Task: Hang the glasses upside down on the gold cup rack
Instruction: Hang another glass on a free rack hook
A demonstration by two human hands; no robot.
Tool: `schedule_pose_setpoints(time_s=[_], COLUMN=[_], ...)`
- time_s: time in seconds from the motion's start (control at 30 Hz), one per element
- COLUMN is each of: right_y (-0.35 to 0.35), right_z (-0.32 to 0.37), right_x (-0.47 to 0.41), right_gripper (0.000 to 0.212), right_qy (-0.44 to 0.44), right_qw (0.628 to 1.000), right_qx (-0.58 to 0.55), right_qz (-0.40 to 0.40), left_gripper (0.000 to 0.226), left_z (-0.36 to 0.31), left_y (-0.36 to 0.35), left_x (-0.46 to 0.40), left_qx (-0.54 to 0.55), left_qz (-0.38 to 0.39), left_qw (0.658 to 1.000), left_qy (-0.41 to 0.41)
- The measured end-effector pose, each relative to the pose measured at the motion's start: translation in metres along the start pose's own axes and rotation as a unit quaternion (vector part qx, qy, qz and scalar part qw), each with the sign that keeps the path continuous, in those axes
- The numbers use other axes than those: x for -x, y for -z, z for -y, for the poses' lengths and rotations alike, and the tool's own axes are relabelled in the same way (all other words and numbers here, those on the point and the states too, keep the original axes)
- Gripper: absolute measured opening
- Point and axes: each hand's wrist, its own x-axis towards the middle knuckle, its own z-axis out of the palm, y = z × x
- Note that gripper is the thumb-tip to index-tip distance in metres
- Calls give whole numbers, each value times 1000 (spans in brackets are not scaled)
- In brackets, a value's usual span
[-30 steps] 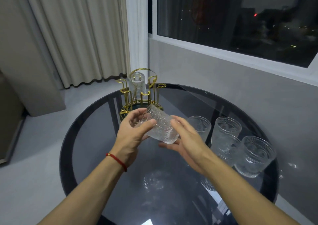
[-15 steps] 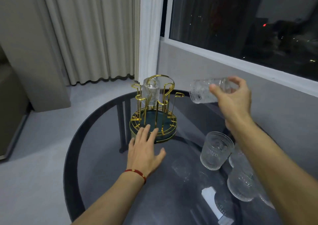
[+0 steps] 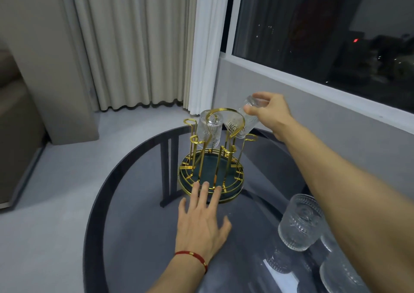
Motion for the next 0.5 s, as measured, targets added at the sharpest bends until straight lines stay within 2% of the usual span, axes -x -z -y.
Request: schedule_pose_setpoints(time_s=[0.2,0.5], right_y=[-4,-4], right_z=[-13,-19], right_x=[-5,-8], right_gripper=[57,67], right_qy=[62,57], right_qw=[994,983], right_qx=[45,35], right_qz=[81,171], left_gripper=[74,75], left_z=[-1,-1], left_y=[-2,-6], left_x=[0,0], left_qx=[5,14], left_qz=[-5,-8], left_qw=[1000,1000], left_qy=[-2,4])
